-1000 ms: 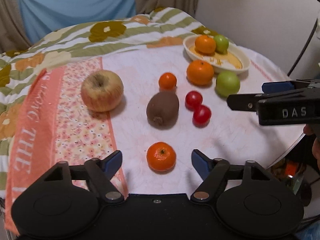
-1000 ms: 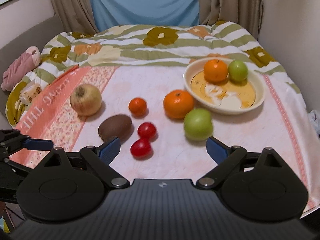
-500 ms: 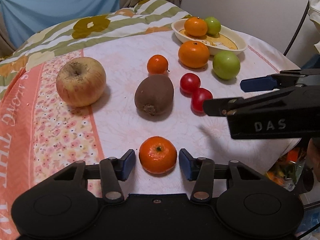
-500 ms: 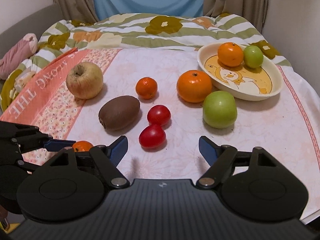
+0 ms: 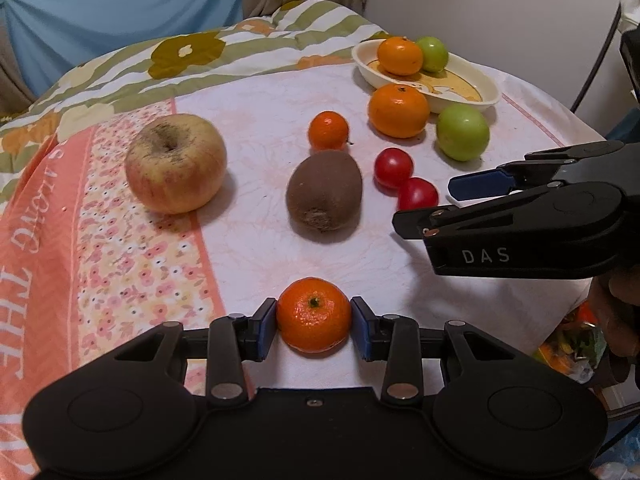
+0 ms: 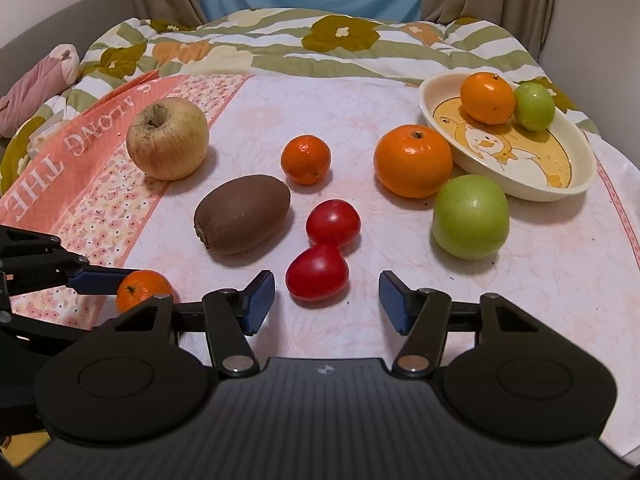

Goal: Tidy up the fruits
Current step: 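Grasp the small tangerine with the left tool while the right tool grasps a red tomato, then carry the tangerine and red tomato over the duck bowl with both tools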

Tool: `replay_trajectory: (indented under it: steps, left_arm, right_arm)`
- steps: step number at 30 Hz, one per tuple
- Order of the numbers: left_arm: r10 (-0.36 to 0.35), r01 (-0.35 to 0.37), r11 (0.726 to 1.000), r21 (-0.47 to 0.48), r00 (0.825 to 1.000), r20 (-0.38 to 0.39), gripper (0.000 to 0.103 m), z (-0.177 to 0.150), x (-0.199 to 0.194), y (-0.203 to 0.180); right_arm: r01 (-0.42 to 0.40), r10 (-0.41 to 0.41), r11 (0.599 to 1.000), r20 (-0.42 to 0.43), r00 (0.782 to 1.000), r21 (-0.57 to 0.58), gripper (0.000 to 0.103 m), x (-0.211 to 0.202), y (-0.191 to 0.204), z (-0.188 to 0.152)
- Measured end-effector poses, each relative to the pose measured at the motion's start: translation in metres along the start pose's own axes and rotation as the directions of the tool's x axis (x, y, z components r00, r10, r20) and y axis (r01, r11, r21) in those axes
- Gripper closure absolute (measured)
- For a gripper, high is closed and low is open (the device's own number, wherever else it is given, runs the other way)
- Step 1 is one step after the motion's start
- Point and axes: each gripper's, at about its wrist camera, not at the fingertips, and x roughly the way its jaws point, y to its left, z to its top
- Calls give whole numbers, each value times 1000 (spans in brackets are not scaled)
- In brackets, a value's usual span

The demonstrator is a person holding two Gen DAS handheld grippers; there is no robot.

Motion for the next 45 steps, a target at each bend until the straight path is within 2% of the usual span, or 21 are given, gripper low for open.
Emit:
replay_trajectory:
  steps: [5, 8, 12, 29, 37, 45]
  left_arm:
    - [27, -27, 1000, -15, 1000, -8, 60, -4, -3, 8]
    - [40, -41, 999, -31, 999, -13, 60, -5, -5, 13]
    - [51, -52, 997, -49, 999, -18, 60, -8, -8, 18]
    - [81, -82, 994, -72, 997, -7, 60, 2, -24, 9]
    - [91, -87, 993, -85, 995, 44, 60, 30, -48, -9]
    - [72, -61, 991, -116, 993, 94, 60, 69, -67, -37]
  right_arm:
    - [-3, 3, 1000, -4, 1000, -28, 39, 6, 4, 1]
    - [-4, 4, 999, -5, 1000, -46, 49, 8, 6, 0]
    - [-5, 5, 999, 3, 1000, -52, 52, 10, 6, 0]
    - [-39, 41, 998, 31, 999, -40, 53, -18, -3, 6]
    - [-49, 51, 998, 67, 997, -32, 53, -55, -22, 22]
    - [-37, 37, 999, 115, 993, -4, 53, -97, -69, 47]
